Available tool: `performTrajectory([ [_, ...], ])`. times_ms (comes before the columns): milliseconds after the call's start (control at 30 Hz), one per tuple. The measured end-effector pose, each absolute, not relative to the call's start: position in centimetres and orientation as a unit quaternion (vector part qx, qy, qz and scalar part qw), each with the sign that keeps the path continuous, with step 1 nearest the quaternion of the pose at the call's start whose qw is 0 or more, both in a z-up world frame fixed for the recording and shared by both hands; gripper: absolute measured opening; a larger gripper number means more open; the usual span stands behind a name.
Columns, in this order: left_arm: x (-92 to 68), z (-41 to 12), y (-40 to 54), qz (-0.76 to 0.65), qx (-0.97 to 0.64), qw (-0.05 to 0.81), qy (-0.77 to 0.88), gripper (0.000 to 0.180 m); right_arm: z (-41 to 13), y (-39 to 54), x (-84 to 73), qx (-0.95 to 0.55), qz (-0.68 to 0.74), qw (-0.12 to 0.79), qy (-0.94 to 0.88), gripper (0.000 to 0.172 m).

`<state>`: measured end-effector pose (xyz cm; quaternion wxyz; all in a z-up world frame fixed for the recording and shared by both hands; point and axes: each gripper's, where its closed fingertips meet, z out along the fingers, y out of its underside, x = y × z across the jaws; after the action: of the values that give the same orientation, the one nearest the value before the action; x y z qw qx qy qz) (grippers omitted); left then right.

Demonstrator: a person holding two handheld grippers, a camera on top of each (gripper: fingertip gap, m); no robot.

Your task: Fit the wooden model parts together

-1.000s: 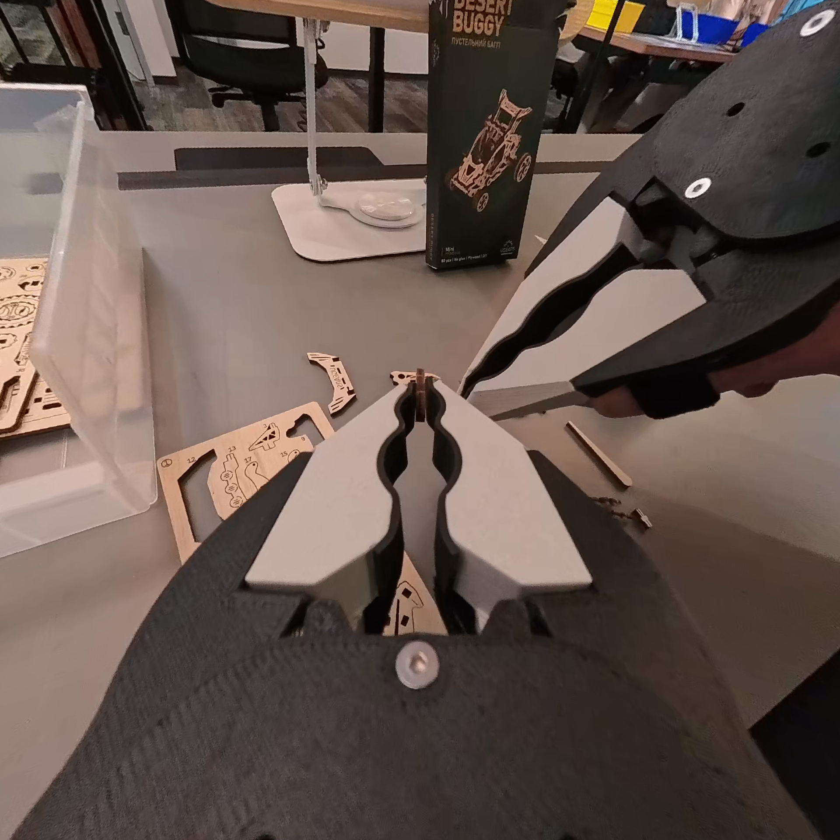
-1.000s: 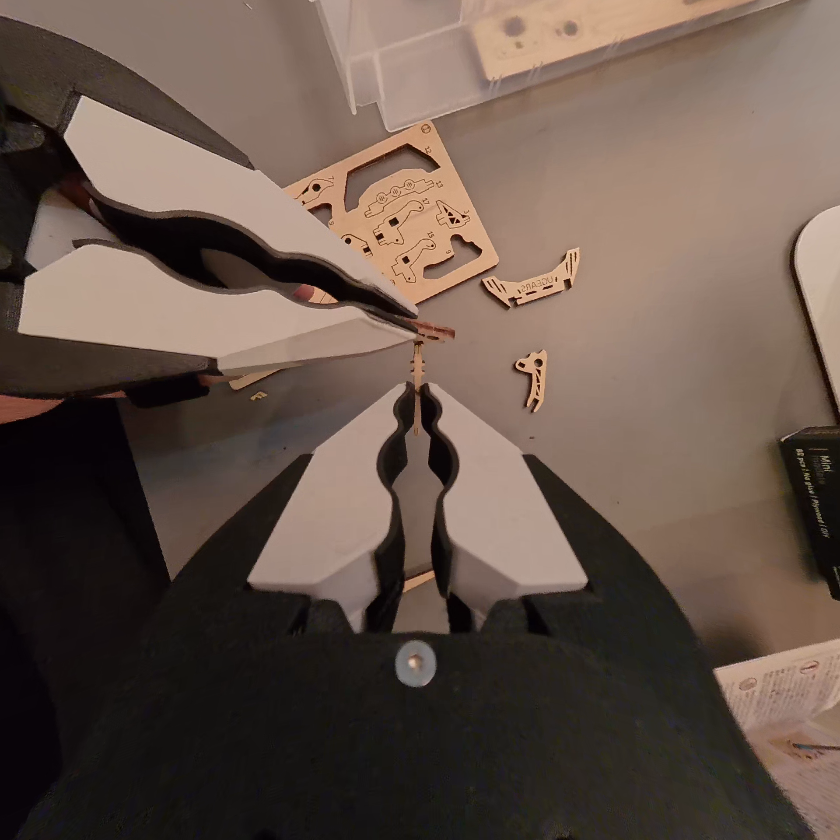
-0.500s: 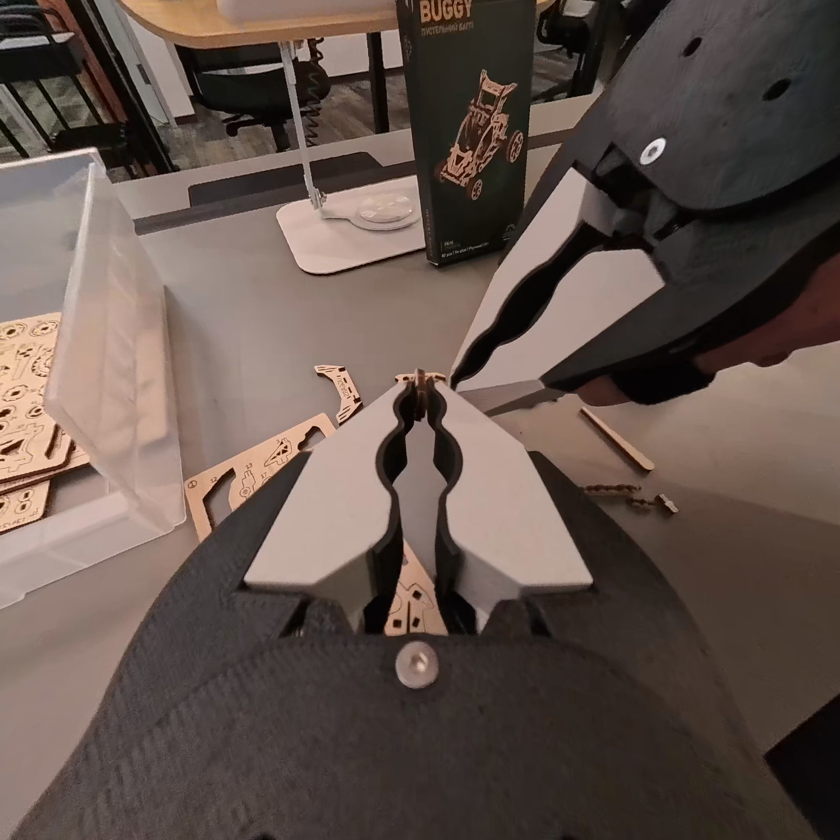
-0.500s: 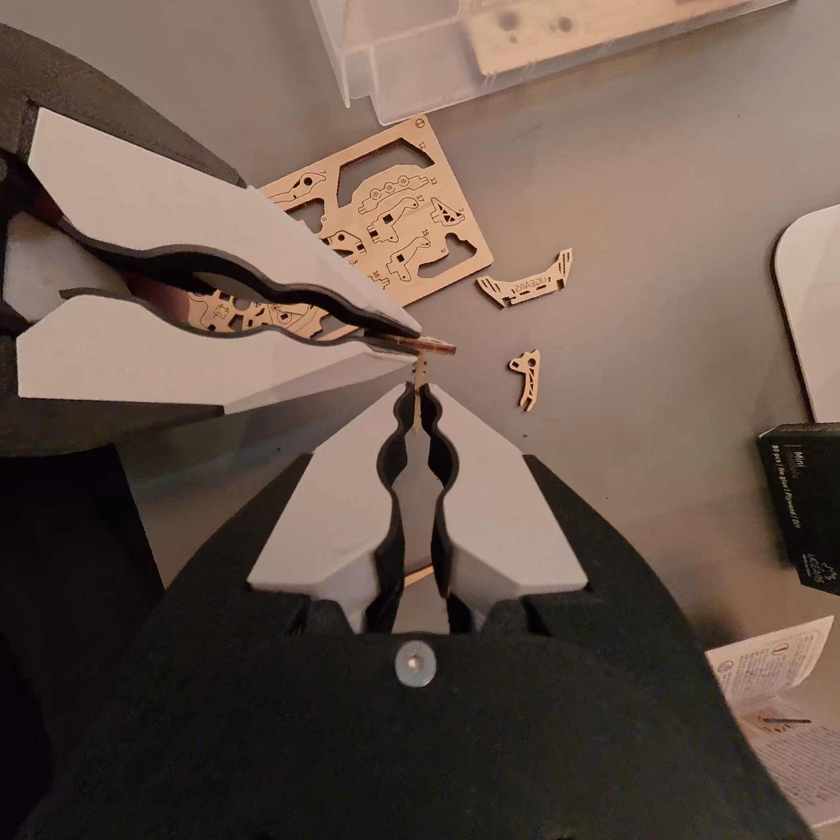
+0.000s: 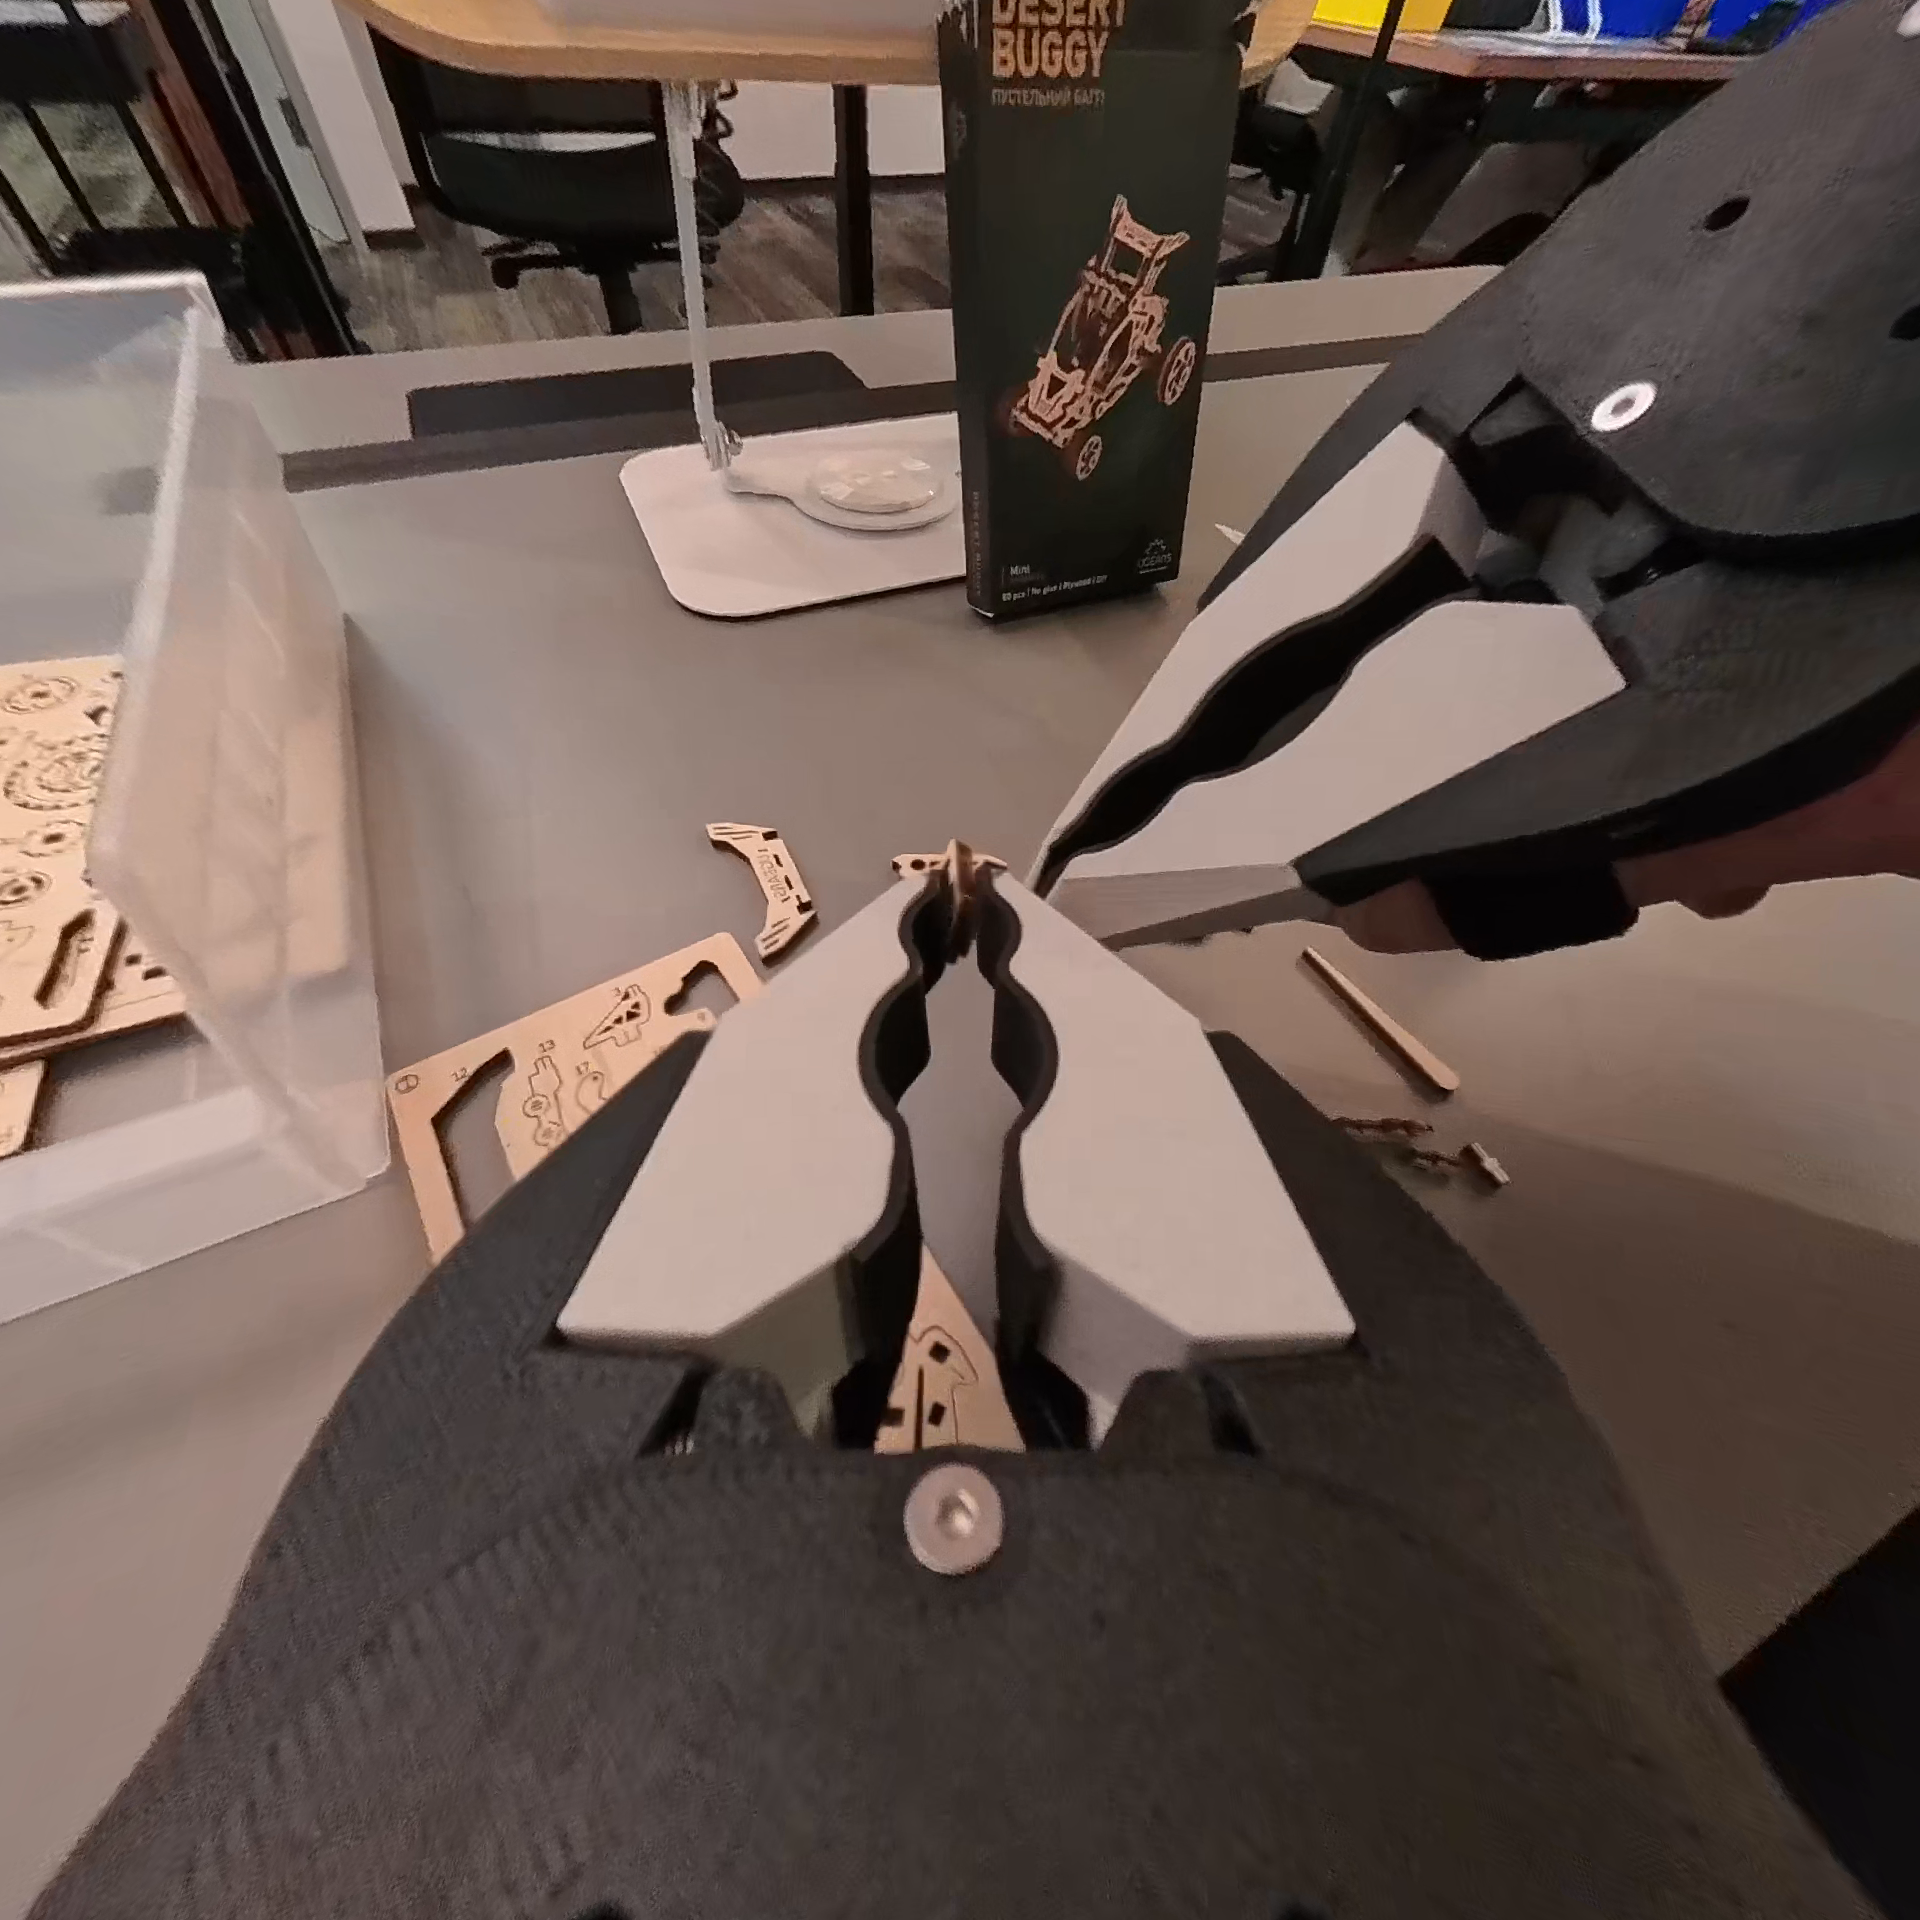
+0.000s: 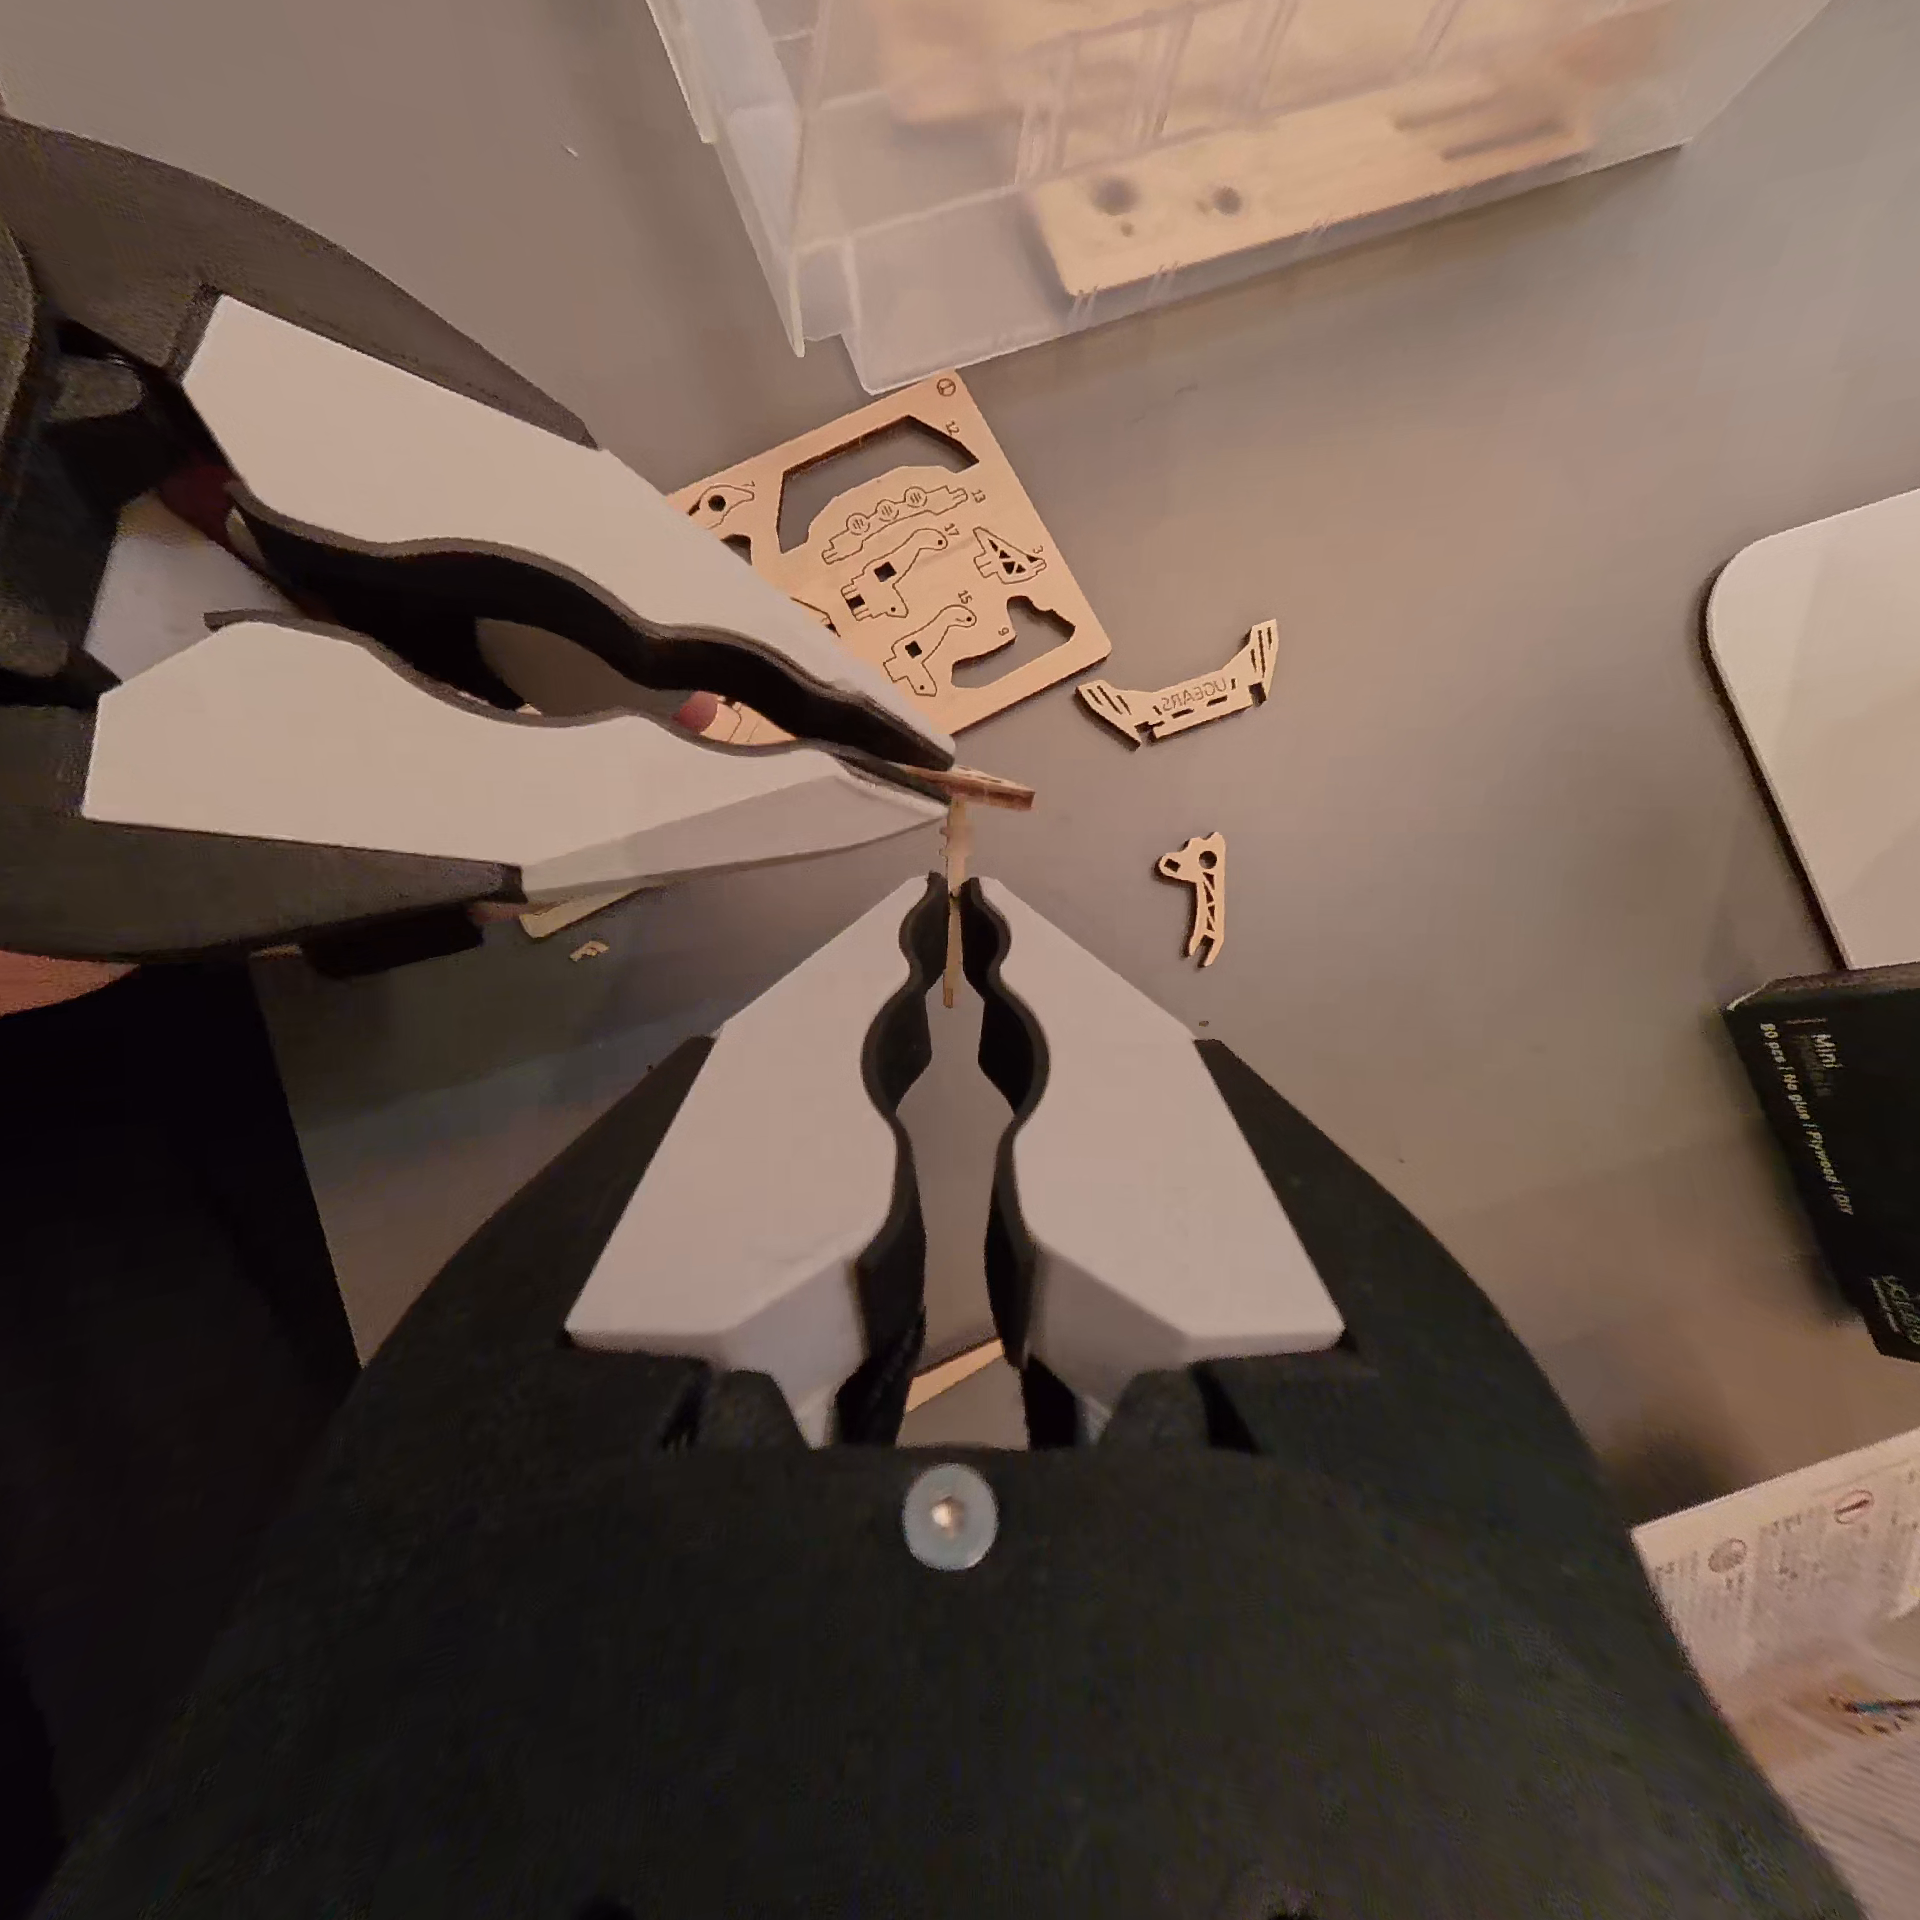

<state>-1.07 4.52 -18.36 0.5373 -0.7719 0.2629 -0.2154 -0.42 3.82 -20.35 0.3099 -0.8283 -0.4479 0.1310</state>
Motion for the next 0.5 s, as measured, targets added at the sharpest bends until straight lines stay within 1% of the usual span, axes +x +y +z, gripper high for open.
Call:
performTrajectory([
  [267,-1.29,-17.55,4.55,-0.254,-0.767,0.539,0.238,0.002,-19.76,3.49,-0.37,-0.811,0.167,0.362,-0.428,0.000],
  [367,-1.22,-17.46,4.52,-0.289,-0.766,0.530,0.220,0.002,-19.66,3.43,-0.19,-0.814,0.179,0.370,-0.409,0.000],
  [500,-1.13,-17.48,4.44,-0.295,-0.767,0.528,0.215,0.002,-19.74,3.44,-0.13,-0.820,0.175,0.370,-0.401,0.000],
])
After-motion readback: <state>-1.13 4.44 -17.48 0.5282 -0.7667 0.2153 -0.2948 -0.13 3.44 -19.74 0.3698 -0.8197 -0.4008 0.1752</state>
